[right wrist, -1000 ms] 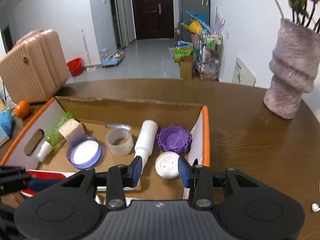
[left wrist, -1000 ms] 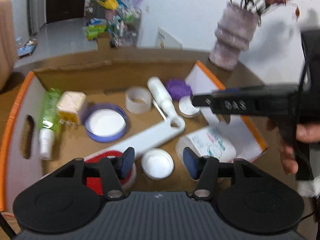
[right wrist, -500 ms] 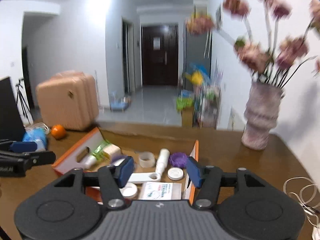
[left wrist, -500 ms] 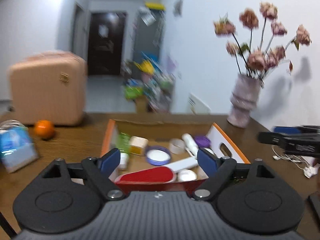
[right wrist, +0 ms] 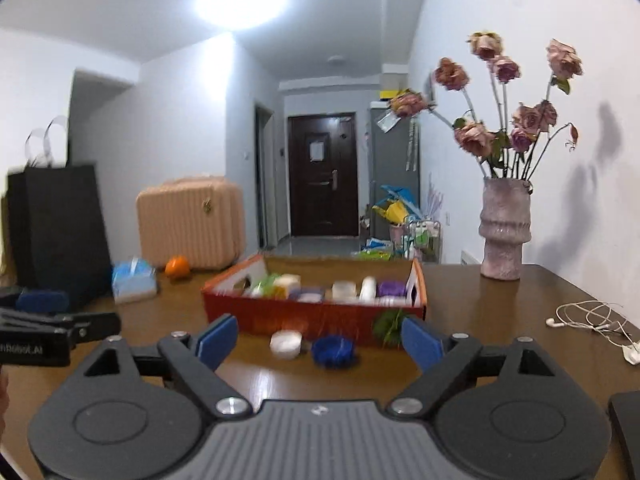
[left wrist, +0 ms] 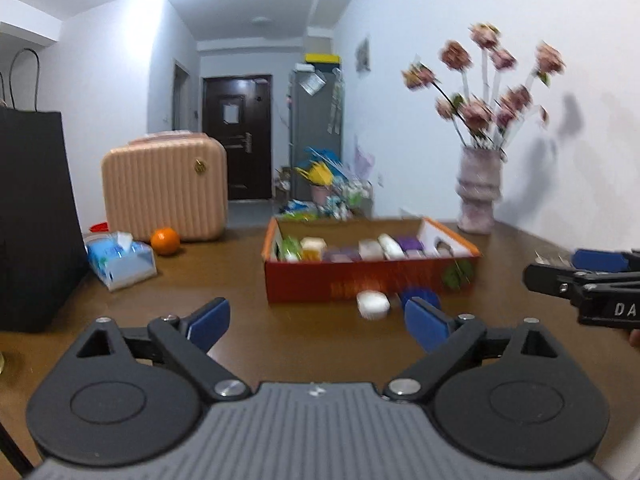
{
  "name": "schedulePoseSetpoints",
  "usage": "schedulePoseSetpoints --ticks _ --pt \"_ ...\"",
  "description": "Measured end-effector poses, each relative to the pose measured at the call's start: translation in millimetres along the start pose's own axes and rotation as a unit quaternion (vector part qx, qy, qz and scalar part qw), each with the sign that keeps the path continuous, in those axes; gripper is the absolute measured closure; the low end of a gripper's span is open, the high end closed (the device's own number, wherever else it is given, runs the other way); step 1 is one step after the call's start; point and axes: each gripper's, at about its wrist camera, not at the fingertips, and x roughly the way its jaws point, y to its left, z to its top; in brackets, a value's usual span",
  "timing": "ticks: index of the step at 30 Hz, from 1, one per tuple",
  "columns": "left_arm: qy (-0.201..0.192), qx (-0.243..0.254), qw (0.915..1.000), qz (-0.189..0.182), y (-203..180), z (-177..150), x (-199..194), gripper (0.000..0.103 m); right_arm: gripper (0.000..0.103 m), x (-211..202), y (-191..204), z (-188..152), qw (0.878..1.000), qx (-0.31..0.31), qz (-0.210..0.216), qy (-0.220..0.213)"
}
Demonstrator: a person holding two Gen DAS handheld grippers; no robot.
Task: Organize rigid objects
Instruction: 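Withdraw both open tools from the box back over the table, then grasp the last white cap with the left tool while the right tool grasps the blue cap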
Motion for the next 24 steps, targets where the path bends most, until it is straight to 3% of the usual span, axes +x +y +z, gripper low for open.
schedulePoseSetpoints --ticks 4,8,14,22,24 --pt "0.023 0.013 0.9996 -0.007 -9 -19 -2 0.006 0.014 -9 8 -14 0.999 -0.025 -0.014 0.015" --pt "0.019 0.024 0.9993 -0.022 -16 -21 -4 0.006 0.014 -12 8 -15 1.0 -0.019 -0.013 0.018" --pt "0.031 0.032 0.9984 -0.033 -21 -24 8 0.006 0.014 7 4 -20 0.999 -0.007 -0.008 0.042" --pt "0.075 0.024 0.9959 -0.044 -22 -11 85 0.007 0.018 89 -6 -14 0.995 0.0 -0.009 0.098" --pt "0.097 0.014 0.9926 -0.072 -20 -4 119 0.008 0.019 125 -17 -10 0.993 -0.001 -0.002 0.116"
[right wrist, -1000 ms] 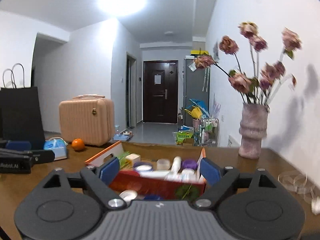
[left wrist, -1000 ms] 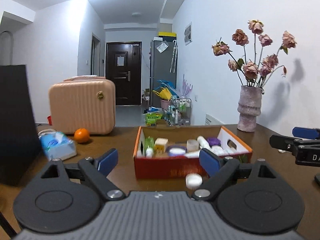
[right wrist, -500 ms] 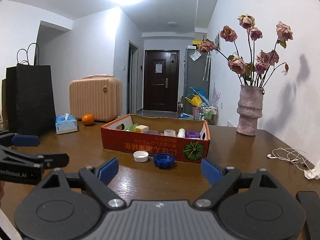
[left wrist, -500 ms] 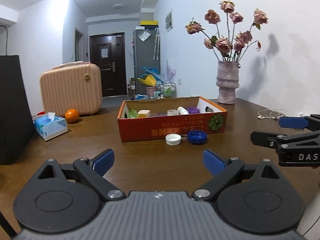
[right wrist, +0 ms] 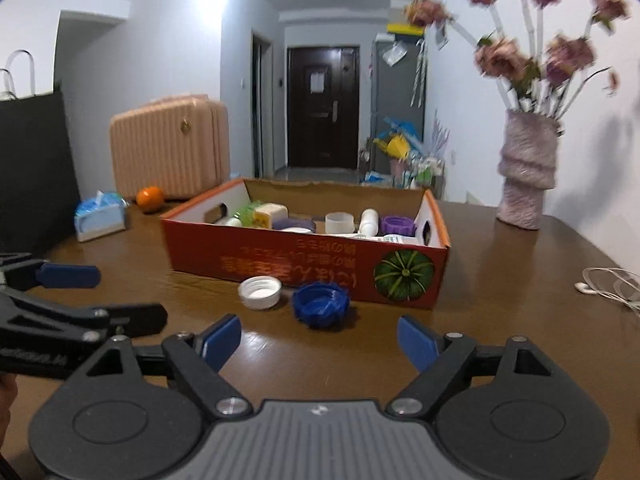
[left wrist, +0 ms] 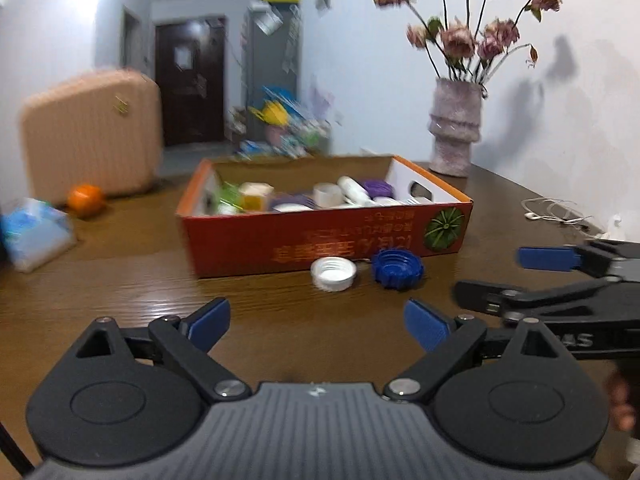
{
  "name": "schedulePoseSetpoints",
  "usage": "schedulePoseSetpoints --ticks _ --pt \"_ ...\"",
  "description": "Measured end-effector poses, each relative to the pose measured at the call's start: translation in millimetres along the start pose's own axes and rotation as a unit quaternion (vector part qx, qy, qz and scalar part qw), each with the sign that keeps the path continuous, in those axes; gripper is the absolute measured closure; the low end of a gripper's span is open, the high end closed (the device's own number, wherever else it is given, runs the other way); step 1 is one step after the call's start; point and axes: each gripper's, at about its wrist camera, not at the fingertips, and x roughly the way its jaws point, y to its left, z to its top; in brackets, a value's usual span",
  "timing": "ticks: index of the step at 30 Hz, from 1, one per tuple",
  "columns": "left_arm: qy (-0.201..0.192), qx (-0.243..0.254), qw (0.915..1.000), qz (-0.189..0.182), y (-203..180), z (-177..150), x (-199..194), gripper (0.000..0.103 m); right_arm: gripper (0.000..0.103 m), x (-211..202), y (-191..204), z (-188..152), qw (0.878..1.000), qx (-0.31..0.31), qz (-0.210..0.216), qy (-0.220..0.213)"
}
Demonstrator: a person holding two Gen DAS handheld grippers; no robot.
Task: Organize rigid objects
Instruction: 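Grasp the last white cap with the left tool while the right tool grasps the blue cap, then carry both caps into the box and open both tools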
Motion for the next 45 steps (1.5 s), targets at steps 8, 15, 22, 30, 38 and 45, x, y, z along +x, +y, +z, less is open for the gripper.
schedulePoseSetpoints --ticks 8,15,22,30,38,45 --pt "0.061 0.006 0.9974 -0.037 9 15 105 0.038 0.054 98 -19 24 0.996 0.019 0.024 0.088" --pt "0.072 0.012 0.9959 -0.054 4 21 142 0.062 0.089 102 -31 16 0.996 0.027 0.029 0.083" --pt "0.074 0.019 0.9947 -0.069 0 21 140 0.062 0.096 93 -27 19 0.997 0.021 0.038 0.064" --pt "0.072 0.029 0.9954 -0.056 -4 20 137 0.063 0.097 92 -29 19 0.997 0.019 0.034 0.062" --pt "0.041 0.032 0.9986 -0.006 -10 17 98 0.063 0.098 73 -29 24 0.998 0.029 0.028 0.041" --pt "0.025 0.012 0.9996 0.005 -9 -4 22 0.063 0.098 9 -10 12 0.999 0.028 0.036 0.019"
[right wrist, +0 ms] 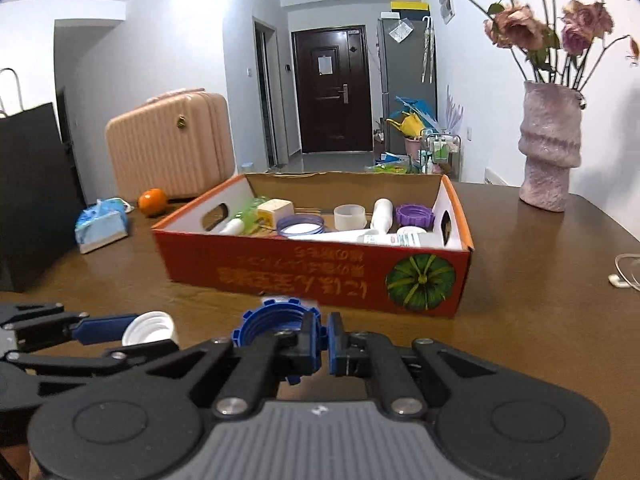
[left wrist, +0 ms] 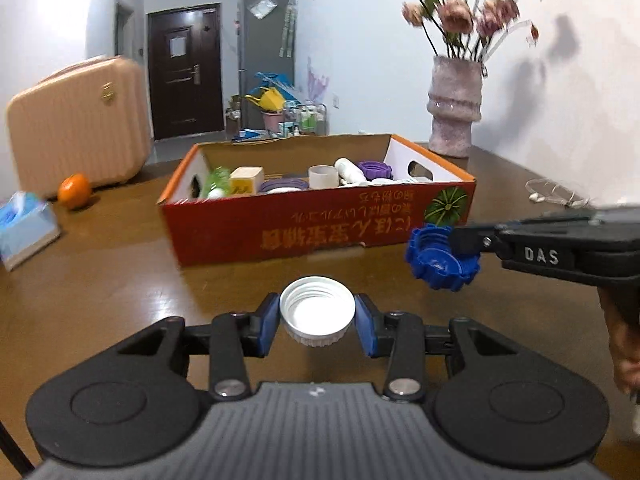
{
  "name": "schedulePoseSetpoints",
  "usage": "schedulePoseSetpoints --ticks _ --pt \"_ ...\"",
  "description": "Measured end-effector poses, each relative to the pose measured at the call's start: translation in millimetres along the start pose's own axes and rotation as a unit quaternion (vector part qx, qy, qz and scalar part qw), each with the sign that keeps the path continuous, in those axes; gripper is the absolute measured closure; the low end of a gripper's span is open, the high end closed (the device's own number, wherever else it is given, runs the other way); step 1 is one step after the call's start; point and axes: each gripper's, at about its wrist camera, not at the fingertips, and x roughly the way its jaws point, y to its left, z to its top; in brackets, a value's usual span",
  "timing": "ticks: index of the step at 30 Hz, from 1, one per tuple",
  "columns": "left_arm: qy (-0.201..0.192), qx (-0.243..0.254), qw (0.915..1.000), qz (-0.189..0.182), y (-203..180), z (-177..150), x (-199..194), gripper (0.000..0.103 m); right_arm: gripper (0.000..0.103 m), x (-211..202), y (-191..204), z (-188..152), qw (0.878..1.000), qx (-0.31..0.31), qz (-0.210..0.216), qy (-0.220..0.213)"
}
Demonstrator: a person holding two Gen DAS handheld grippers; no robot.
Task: Organize rigid objects
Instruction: 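Carry both caps into the box and open both tools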
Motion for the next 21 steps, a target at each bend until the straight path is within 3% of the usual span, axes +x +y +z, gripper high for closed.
schedulePoseSetpoints --ticks 4,12,18,21 --pt "-0.005 -0.038 0.9992 -0.006 8 -16 -38 0.063 0.098 -27 17 -14 1.0 -0.018 0.006 0.0" --pt "-0.028 -0.043 0.9987 0.001 10 -22 -75 0.063 0.098 -61 39 -21 0.999 -0.027 0.019 -0.015" --pt "-0.04 -0.035 0.9986 -0.005 13 -9 -74 0.063 0.098 -57 35 -7 0.999 -0.028 0.014 -0.019" --pt "-0.047 -0.047 0.9971 -0.038 28 17 -61 0.063 0.098 -40 25 19 0.999 -0.033 0.008 -0.023"
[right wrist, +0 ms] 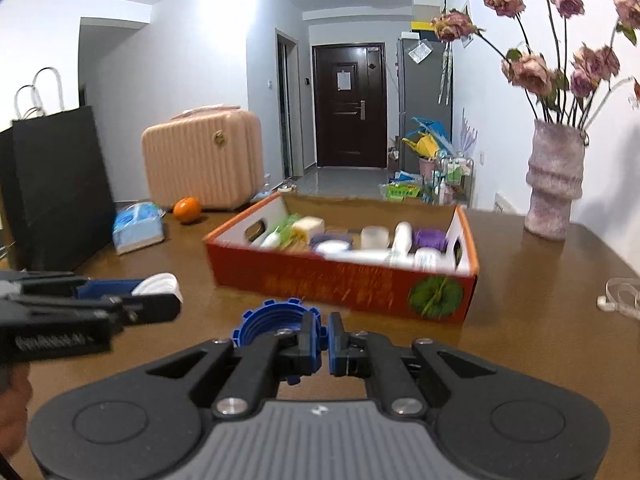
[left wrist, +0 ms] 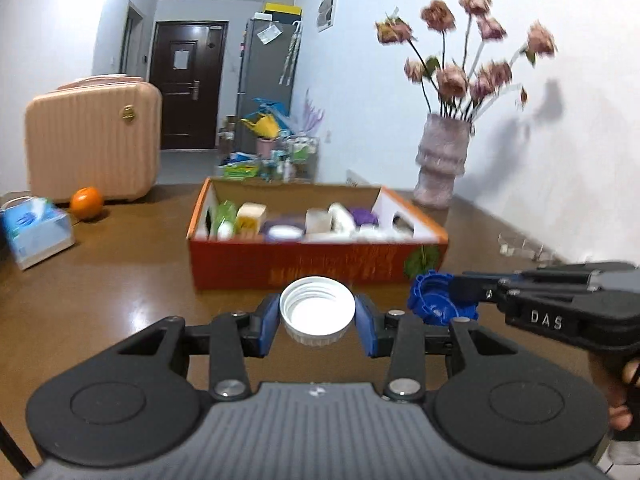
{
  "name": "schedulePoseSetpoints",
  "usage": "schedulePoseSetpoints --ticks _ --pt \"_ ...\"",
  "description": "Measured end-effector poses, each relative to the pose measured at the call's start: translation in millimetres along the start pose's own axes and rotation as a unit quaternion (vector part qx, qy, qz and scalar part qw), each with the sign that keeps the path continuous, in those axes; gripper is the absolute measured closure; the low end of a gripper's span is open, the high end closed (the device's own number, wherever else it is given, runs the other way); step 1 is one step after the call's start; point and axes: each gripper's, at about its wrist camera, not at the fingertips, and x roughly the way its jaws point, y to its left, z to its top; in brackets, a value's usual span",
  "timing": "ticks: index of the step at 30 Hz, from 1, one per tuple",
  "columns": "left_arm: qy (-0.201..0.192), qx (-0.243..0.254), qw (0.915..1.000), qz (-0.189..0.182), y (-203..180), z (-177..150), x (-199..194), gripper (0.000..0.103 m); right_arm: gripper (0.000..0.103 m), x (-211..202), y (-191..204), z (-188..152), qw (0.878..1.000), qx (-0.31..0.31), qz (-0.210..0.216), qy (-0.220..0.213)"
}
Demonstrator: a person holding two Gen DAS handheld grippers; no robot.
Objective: Organize rigid objects
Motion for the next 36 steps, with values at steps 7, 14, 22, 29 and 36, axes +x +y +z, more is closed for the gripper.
schedulePoseSetpoints --ticks 7,14,22,29,36 --pt "0.048 -0.009 0.9987 -0.016 46 87 102 0.063 0.098 118 -41 94 0.998 0.009 0.001 0.064" --pt "0.142 0.037 0.9883 0.041 59 122 227 0.063 0.098 282 -63 127 0.973 -0.011 -0.068 0.222" --pt "0.174 0.044 0.9827 0.046 76 107 272 0.061 0.089 320 -61 123 0.973 -0.009 -0.081 0.217" --pt "0.171 0.027 0.9844 0.033 77 114 272 0.051 0.076 307 -66 132 0.974 -0.004 -0.058 0.219" --pt "0.169 -0.01 0.9854 0.021 85 128 248 0.05 0.07 255 -75 145 0.979 -0.008 -0.061 0.192"
